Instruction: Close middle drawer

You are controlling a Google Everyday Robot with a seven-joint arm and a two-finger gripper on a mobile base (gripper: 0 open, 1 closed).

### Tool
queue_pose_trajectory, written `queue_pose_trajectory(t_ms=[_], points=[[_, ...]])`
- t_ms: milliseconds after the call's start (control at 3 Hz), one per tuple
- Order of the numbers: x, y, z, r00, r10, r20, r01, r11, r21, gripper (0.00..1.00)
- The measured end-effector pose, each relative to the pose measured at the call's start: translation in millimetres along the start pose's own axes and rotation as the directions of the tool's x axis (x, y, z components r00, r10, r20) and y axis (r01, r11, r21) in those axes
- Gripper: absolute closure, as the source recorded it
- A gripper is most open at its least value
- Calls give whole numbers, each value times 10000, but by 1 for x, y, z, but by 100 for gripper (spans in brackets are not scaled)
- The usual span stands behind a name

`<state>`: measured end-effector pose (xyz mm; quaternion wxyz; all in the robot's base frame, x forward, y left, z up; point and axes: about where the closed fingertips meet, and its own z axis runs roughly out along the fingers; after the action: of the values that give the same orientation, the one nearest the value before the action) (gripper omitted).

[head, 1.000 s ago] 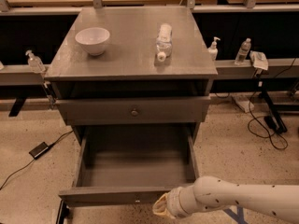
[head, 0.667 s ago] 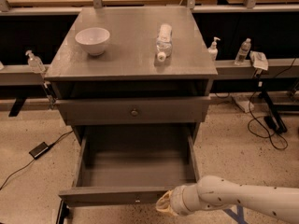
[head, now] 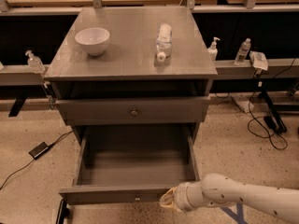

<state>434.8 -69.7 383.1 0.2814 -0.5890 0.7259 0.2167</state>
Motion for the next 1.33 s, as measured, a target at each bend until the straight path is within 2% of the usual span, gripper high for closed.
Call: queue_pose_trajectory(t_ms=[333,667,1000,1333], points=[[-1,-11,-2,9999,-96,-58,96,9999,75,100],[-6,-42,-2,9994,-312,-134,314,9994,152,100],[-6,-39,-2,9994,-310,-133,312,9994,152,100],[-12,-74,-1,9984,-531,-212,535,9984,196,100]])
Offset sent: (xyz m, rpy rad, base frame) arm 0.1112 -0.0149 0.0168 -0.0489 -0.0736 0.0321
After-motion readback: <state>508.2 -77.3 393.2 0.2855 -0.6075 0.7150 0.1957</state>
